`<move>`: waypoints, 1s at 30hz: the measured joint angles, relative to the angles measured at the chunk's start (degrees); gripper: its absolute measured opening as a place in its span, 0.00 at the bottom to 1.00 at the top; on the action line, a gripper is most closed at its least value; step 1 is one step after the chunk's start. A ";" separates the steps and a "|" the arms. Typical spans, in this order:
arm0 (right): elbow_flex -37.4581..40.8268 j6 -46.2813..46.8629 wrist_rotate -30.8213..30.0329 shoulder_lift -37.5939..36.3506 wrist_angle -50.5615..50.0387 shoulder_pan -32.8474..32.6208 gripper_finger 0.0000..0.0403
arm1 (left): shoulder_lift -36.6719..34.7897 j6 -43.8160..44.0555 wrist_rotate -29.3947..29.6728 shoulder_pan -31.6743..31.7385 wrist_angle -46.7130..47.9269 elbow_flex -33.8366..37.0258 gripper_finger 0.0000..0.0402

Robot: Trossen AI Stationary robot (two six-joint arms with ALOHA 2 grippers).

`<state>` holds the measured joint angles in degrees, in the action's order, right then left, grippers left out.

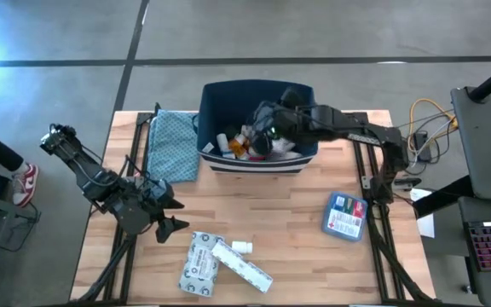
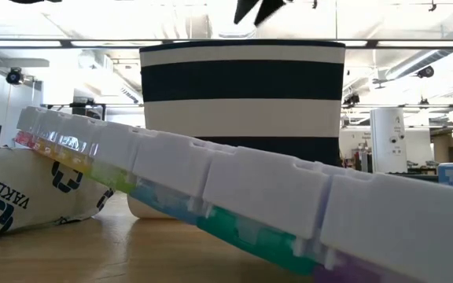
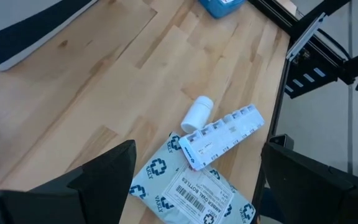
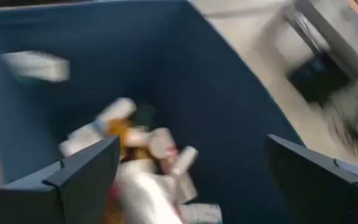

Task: Pick & place medical supplies in basket/bin
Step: Put the white pill bottle into the bin

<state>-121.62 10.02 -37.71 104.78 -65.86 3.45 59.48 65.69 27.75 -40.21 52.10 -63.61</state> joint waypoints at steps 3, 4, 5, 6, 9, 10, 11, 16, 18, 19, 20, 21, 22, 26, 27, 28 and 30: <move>-0.11 -5.07 4.16 -0.40 0.06 -5.03 0.95 | 0.00 0.02 0.00 0.00 0.00 0.16 0.81; 0.02 -6.14 6.47 -0.40 0.09 -7.01 0.95 | 0.00 0.02 0.01 0.00 -0.02 0.25 0.81; 0.40 -6.60 8.56 -0.24 0.15 -9.04 0.95 | 0.00 0.02 0.01 0.00 0.00 0.37 0.81; 0.71 -6.73 10.24 0.19 0.09 -11.04 0.95 | 0.00 0.02 0.02 0.00 -0.02 0.49 0.81; 2.38 -6.84 13.92 2.03 -1.96 -17.16 0.95 | 0.00 0.02 0.02 0.00 0.00 1.06 0.81; 3.24 -6.64 14.70 2.77 -2.40 -19.01 0.95 | 0.00 0.02 0.00 0.00 -0.02 1.22 0.81; 4.09 -6.11 15.79 3.66 -2.58 -20.68 0.95 | 0.00 0.02 0.00 0.00 -0.01 1.38 0.81; 7.28 -4.90 20.16 9.51 -2.73 -26.14 0.95 | 0.00 -0.40 0.00 0.00 -0.02 1.59 0.81; 8.05 -4.31 21.82 12.79 -2.62 -27.03 0.95 | 0.00 -0.49 0.00 0.00 -0.02 1.59 0.81; 8.23 -4.02 22.89 14.48 -2.37 -27.24 0.95 | 0.00 -0.50 0.02 0.00 -0.02 1.59 0.81; 8.30 -3.67 24.88 16.17 -1.89 -27.24 0.95 | 0.00 -0.52 0.02 0.00 -0.02 1.59 0.81; 8.38 -3.20 26.71 17.49 -0.42 -27.12 0.95 | 0.00 -0.52 0.01 0.02 -0.01 1.59 0.81; 8.39 -2.60 27.98 18.51 1.81 -26.81 0.95 | 0.00 -0.52 0.02 0.02 -0.02 1.59 0.81; 8.38 -0.86 29.07 20.00 9.97 -25.92 0.95 | 0.00 -0.45 -0.18 0.02 -0.02 1.59 0.81; 8.39 -0.16 29.48 20.42 10.88 -25.86 0.95 | 0.00 -0.22 -0.49 0.02 -0.02 1.59 0.81; 8.71 0.71 30.06 21.01 11.27 -25.88 0.95 | 0.00 -0.22 -0.80 0.02 -0.02 1.59 0.81; 9.40 3.19 30.68 22.66 12.16 -26.07 0.95 | 0.00 -0.20 -1.25 0.02 -0.03 1.59 0.81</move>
<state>-112.22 13.21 -7.03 127.44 -53.70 -22.62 59.48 65.49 26.50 -40.18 52.07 -62.02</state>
